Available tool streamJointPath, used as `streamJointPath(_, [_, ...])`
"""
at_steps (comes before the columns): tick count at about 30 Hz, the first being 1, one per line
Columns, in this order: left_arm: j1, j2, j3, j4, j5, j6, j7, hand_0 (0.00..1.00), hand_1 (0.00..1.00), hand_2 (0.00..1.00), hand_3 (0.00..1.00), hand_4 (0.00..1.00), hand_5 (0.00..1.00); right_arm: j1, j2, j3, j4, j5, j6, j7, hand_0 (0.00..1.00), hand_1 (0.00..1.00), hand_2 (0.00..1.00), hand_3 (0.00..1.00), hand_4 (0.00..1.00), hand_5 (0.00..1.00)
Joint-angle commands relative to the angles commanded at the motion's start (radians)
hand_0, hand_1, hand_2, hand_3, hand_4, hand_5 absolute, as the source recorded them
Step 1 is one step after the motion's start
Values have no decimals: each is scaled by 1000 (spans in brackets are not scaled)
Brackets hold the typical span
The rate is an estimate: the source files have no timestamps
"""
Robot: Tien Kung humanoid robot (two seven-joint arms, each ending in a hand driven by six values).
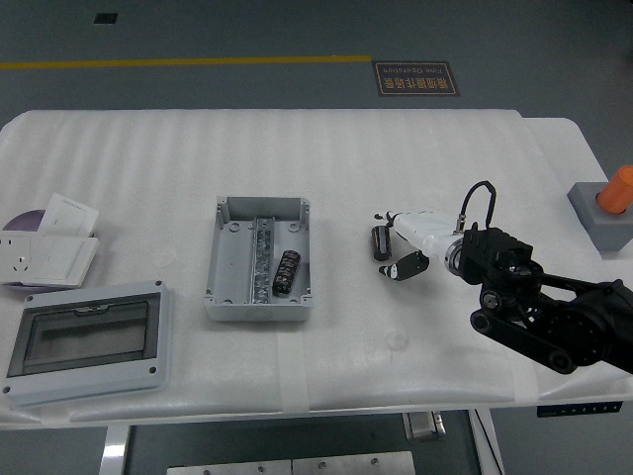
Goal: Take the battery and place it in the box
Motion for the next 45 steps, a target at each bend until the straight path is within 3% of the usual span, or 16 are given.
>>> streamJointPath(1, [0,0,0,0,-1,0,-1,567,651,532,550,452,398,0,1,-2,-3,-1,-5,2,934,874,886,990,733,289])
streamJointPath(2, [0,0,0,0,-1,1,-2,561,651,532,550,451,397,1,1,-4,-6,-1,-9,5,905,829,802,895,665,277])
streamJointPath(7, [0,1,2,0,-2,3,-6,561,651,532,550,451,397,1,2,-11,-17,-6,-27,16,905,829,802,895,665,277])
streamJointPath(8, [0,1,4,-1,-4,4,-7,563,648,532,550,448,398,1,2,-11,-18,-6,-31,19,874,748,674,690,595,252])
streamJointPath(13, [-2,0,15,-1,-14,6,-14,563,648,532,550,448,398,2,2,-14,-22,-5,-47,29,874,748,674,690,595,252])
streamJointPath(14, [-3,0,17,-1,-15,7,-15,555,650,532,550,446,399,2,2,-14,-22,-4,-50,30,841,704,616,681,479,199])
streamJointPath(28, [-5,-1,29,-3,-24,11,-21,552,644,533,551,445,403,-6,-3,-14,-10,0,-83,48,800,676,592,672,536,244])
streamJointPath(36, [-3,-2,4,-1,1,8,-13,551,643,534,551,446,405,-29,-13,59,139,-23,-138,59,798,673,589,672,531,244])
streamJointPath(43, [-3,0,-30,1,32,6,-2,551,642,533,551,446,405,-39,20,60,244,-17,-209,93,795,671,590,675,514,227])
streamJointPath(44, [-4,0,-32,1,35,6,-1,550,642,532,551,447,405,-40,29,54,252,-21,-222,100,825,748,751,747,540,251])
streamJointPath(45, [-4,0,-33,1,35,6,-1,550,642,532,551,447,405,-41,38,49,257,-23,-234,108,825,748,751,747,540,251])
